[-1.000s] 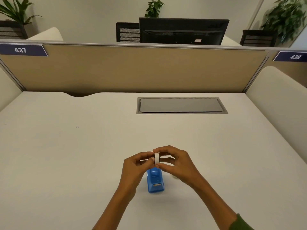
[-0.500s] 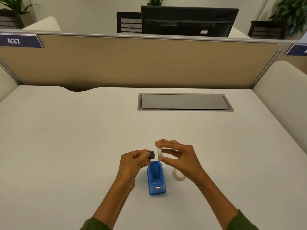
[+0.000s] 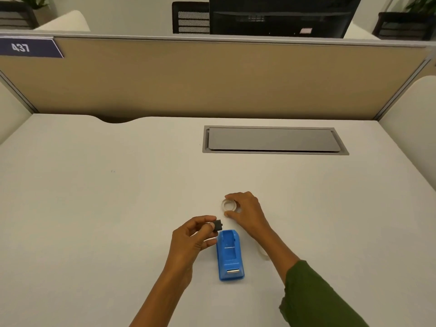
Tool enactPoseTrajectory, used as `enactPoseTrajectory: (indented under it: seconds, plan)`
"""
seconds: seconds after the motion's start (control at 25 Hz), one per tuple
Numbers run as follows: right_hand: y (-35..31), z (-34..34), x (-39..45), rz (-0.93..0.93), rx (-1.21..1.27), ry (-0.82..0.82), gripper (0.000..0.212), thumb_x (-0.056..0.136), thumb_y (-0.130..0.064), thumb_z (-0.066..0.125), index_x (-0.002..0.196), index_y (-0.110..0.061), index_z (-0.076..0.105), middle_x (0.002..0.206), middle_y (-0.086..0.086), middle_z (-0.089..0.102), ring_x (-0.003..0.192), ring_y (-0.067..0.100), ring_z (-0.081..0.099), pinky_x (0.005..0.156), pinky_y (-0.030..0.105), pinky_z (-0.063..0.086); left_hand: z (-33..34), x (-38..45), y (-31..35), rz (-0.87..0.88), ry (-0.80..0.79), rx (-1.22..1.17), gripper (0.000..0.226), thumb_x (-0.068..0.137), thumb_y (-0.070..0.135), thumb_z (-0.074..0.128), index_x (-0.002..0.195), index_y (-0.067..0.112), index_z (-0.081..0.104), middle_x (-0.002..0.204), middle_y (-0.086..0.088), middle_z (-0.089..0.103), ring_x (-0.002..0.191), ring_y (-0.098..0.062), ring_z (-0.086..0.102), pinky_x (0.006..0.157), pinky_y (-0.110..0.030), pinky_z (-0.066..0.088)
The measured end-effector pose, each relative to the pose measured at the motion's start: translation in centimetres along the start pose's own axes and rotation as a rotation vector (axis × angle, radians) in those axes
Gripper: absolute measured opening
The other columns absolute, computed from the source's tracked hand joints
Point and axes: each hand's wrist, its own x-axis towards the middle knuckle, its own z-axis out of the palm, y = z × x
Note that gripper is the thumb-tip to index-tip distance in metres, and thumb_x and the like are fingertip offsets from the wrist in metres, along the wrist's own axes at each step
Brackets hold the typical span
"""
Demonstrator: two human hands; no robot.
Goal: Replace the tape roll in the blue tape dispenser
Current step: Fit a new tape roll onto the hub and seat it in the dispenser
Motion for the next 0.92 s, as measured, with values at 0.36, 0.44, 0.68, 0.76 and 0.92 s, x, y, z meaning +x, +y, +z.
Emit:
enactPoseTrajectory:
  seconds: [0.36, 0.44, 0.68, 0.76, 0.92]
  plan:
    - [2.3, -5.4, -5.1, -0.004, -0.085, -0.117, 0.051, 0.075, -0.029, 0.074, 0.121, -0.035, 0.053, 0.125, -0.003, 0.051, 0.117, 0.018, 0.043, 0.098, 0.032, 0.037, 0.4, -1.2, 0.3, 0.014, -0.047, -0.072, 0.014, 0.084, 0.013, 0.059, 0.091, 0.017, 0.07, 0.095, -0.007, 0.073, 0.085, -0.019, 0.069, 0.074, -0.028, 0.058]
    - [3.1, -5.8, -7.7, 0.003, -0.284, -0.278, 0.06, 0.07, -0.032, 0.075, 0.123, -0.043, 0.048, 0.129, -0.008, 0.041, 0.12, 0.014, 0.032, 0.098, 0.035, 0.031, 0.5, -1.6, 0.1, 0.026, -0.051, -0.071, 0.016, 0.085, 0.014, 0.057, 0.092, 0.019, 0.071, 0.095, -0.006, 0.073, 0.086, -0.018, 0.069, 0.072, -0.025, 0.058]
    - [3.2, -5.0, -11.1, 0.018, -0.197, -0.191, 0.052, 0.077, -0.005, 0.067, 0.116, -0.037, 0.055, 0.121, -0.007, 0.041, 0.109, 0.01, 0.043, 0.084, 0.016, 0.041, 0.5, -3.3, -0.5, 0.0, -0.159, -0.043, 0.018, 0.079, 0.016, 0.065, 0.094, 0.024, 0.072, 0.096, 0.004, 0.075, 0.09, -0.016, 0.07, 0.081, -0.029, 0.055]
    - [2.1, -5.6, -11.6, 0.058, 0.046, -0.108, 0.048, 0.074, -0.009, 0.073, 0.106, -0.041, 0.058, 0.113, -0.009, 0.049, 0.099, 0.009, 0.054, 0.077, 0.015, 0.048, 0.5, -3.9, -0.4, 0.011, -0.178, 0.0, 0.02, 0.078, 0.015, 0.066, 0.095, 0.026, 0.071, 0.096, 0.006, 0.075, 0.088, -0.015, 0.07, 0.084, -0.03, 0.053]
    - [-1.5, -6.8, -12.6, 0.057, 0.559, -0.096, 0.05, 0.07, -0.012, 0.08, 0.107, -0.041, 0.063, 0.11, -0.019, 0.06, 0.095, 0.005, 0.063, 0.069, 0.018, 0.054, 1.0, -4.9, 0.0, 0.029, -0.197, 0.053, 0.021, 0.078, 0.015, 0.068, 0.096, 0.026, 0.071, 0.101, 0.001, 0.073, 0.084, -0.015, 0.071, 0.083, -0.031, 0.056]
